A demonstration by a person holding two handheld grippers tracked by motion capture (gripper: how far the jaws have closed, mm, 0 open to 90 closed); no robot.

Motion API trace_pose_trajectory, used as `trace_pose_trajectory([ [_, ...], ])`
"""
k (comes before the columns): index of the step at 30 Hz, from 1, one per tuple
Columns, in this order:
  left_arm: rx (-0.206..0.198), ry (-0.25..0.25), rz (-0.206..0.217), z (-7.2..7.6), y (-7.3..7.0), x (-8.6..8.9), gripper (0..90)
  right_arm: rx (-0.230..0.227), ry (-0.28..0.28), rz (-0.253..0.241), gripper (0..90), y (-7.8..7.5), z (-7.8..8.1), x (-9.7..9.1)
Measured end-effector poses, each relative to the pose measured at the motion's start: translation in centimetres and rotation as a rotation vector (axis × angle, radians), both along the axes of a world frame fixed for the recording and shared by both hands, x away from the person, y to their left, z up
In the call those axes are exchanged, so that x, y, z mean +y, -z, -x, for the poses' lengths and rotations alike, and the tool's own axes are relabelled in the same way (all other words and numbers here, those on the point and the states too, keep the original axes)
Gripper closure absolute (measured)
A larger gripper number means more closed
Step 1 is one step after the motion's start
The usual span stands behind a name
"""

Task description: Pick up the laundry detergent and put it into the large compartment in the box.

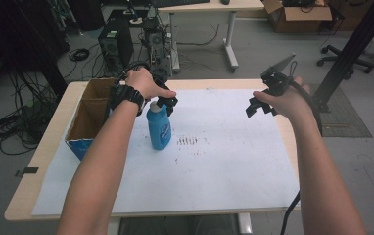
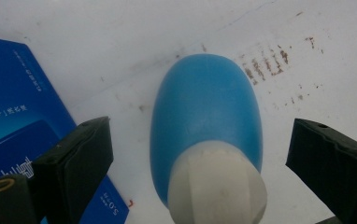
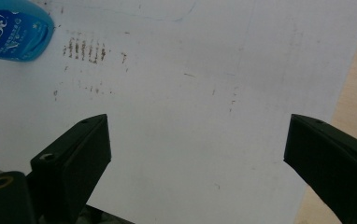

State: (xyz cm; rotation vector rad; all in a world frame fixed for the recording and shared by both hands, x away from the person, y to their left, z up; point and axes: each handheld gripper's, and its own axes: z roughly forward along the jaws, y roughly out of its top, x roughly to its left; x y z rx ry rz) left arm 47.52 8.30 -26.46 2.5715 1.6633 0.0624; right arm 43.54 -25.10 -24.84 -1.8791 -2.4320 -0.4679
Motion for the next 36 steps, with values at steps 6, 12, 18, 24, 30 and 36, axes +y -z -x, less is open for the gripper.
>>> trace_pose_trajectory([
  [6, 0.012, 0.000, -0.007, 0.2, 1.2, -0.1, 7.6, -0.003, -0.002, -0.004, 7.4, 0.1, 0.1, 0.0],
  [12, 0.021, 0.005, -0.024, 0.2, 1.6, -0.2, 7.8, 0.000, -0.002, -0.005, 7.4, 0.3, 0.1, 0.0],
  [18, 0.025, 0.011, -0.037, 0.3, 2.0, -0.5, 7.9, 0.000, -0.004, -0.009, 7.4, 0.5, 0.2, 0.0],
  [24, 0.036, 0.001, -0.027, 0.4, 2.4, -0.4, 9.3, 0.004, -0.001, -0.010, 7.5, 0.7, 0.2, -0.1],
  [30, 0.036, -0.008, -0.022, 0.4, 2.8, -0.2, 9.5, 0.004, -0.006, -0.010, 7.6, 0.9, 0.2, -0.1],
  [36, 0.036, -0.002, -0.017, 0.3, 2.7, -0.1, 9.5, 0.008, -0.003, -0.012, 7.7, 1.2, 0.1, 0.0],
])
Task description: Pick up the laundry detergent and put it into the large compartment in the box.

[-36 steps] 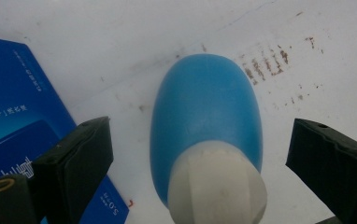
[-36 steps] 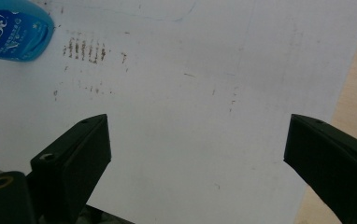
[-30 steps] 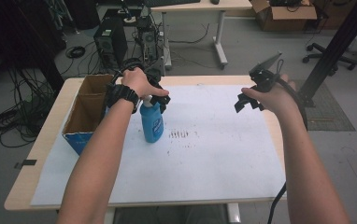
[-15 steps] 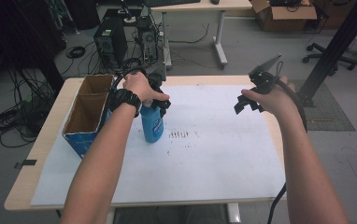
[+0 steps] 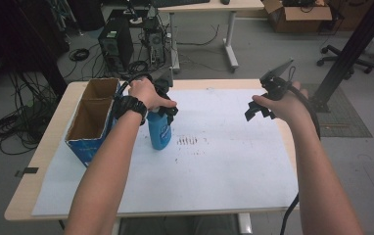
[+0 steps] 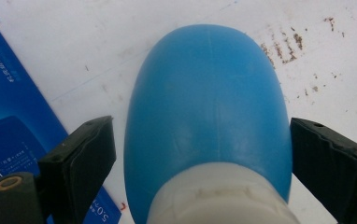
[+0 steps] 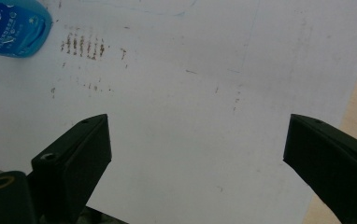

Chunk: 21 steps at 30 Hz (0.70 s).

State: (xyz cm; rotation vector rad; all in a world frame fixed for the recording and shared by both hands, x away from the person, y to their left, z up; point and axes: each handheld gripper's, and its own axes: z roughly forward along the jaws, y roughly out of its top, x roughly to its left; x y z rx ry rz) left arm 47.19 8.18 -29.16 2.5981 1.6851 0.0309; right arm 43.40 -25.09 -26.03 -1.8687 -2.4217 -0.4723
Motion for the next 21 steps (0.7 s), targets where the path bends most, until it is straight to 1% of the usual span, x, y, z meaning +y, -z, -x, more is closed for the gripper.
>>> trace_pose_trajectory([
  [13, 0.005, 0.001, 0.000, -0.07, 0.11, 0.05, 9.8, -0.004, 0.000, 0.002, 7.7, -0.07, -0.04, 0.05],
  [18, 0.000, -0.004, 0.003, -0.13, 0.04, 0.10, 12.2, -0.003, 0.000, 0.000, 7.7, -0.01, -0.01, -0.01],
  [21, 0.007, -0.002, 0.001, -0.15, 0.06, 0.08, 13.4, -0.001, 0.000, 0.000, 7.8, 0.08, -0.01, -0.04],
])
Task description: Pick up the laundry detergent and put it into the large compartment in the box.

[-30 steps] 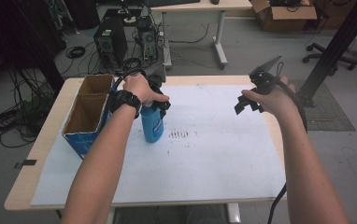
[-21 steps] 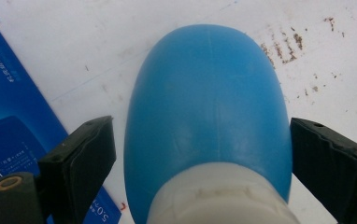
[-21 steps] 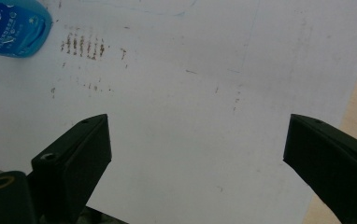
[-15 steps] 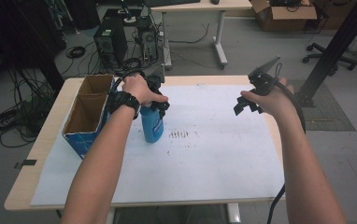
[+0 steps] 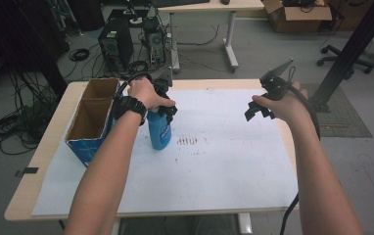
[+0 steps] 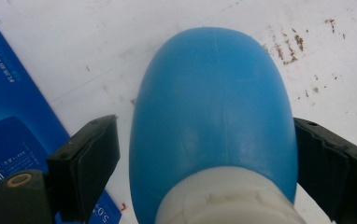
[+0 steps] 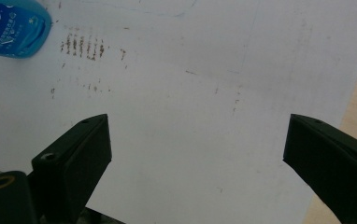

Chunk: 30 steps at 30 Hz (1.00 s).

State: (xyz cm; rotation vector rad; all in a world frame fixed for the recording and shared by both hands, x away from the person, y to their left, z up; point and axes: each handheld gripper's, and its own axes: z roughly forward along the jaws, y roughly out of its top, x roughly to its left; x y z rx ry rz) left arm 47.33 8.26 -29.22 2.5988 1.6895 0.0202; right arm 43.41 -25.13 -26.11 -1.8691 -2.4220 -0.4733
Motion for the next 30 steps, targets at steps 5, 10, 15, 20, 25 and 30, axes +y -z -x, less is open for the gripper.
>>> trace_pose_trajectory([
  [5, -0.003, -0.005, 0.000, -0.07, 0.02, -0.06, 18.3, 0.000, 0.000, -0.003, 7.8, 0.25, 0.00, -0.07],
  [10, 0.004, -0.011, 0.004, -0.15, 0.02, 0.05, 22.3, 0.001, 0.001, -0.004, 7.9, 0.36, -0.03, -0.06],
  [15, 0.005, -0.011, 0.004, -0.20, 0.05, 0.13, 22.8, -0.002, -0.002, -0.007, 7.9, 0.35, -0.02, 0.02],
  [20, 0.008, -0.010, 0.004, -0.21, 0.02, 0.13, 24.3, 0.000, -0.002, -0.007, 7.9, 0.40, 0.00, 0.04],
  [25, 0.012, -0.007, 0.002, -0.21, 0.04, 0.09, 26.2, 0.000, -0.002, -0.007, 7.9, 0.50, 0.05, 0.04],
  [30, 0.019, -0.003, -0.002, -0.23, 0.07, 0.03, 28.4, 0.001, -0.003, -0.009, 7.9, 0.60, 0.07, 0.00],
])
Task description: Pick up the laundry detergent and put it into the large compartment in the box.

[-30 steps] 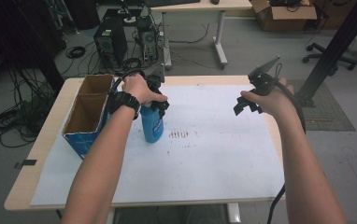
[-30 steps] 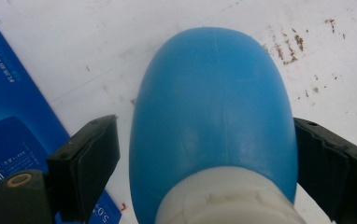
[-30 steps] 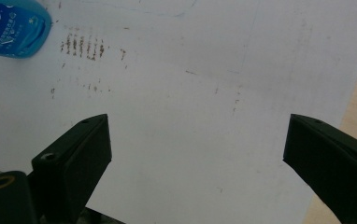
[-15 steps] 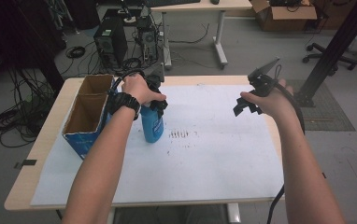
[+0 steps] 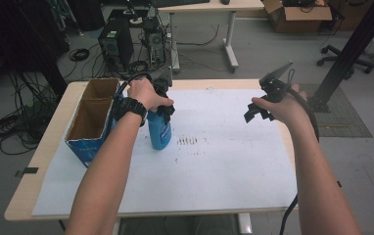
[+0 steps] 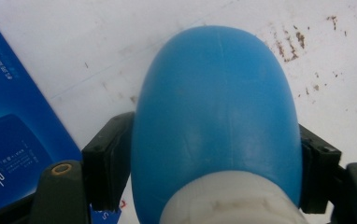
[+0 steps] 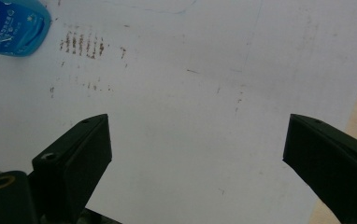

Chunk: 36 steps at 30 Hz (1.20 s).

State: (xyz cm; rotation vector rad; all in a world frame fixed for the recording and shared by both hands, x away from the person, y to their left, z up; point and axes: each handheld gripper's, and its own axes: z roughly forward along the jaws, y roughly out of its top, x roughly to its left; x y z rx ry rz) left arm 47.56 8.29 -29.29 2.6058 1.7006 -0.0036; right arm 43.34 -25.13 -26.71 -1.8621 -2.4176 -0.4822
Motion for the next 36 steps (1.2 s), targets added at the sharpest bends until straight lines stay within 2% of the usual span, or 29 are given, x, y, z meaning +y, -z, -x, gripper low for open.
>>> trace_pose_trajectory([
  [8, 0.000, -0.005, 0.003, -0.13, -0.14, -0.03, 33.5, 0.001, 0.000, -0.002, 7.9, 0.11, 0.04, -0.10],
  [12, 0.012, -0.006, 0.009, -0.19, -0.15, -0.09, 36.3, 0.001, 0.002, -0.003, 7.9, 0.16, 0.05, -0.16],
  [36, 0.027, -0.017, 0.007, -0.33, -0.20, -0.08, 37.1, -0.010, -0.003, -0.002, 8.0, 0.11, 0.23, -0.46],
])
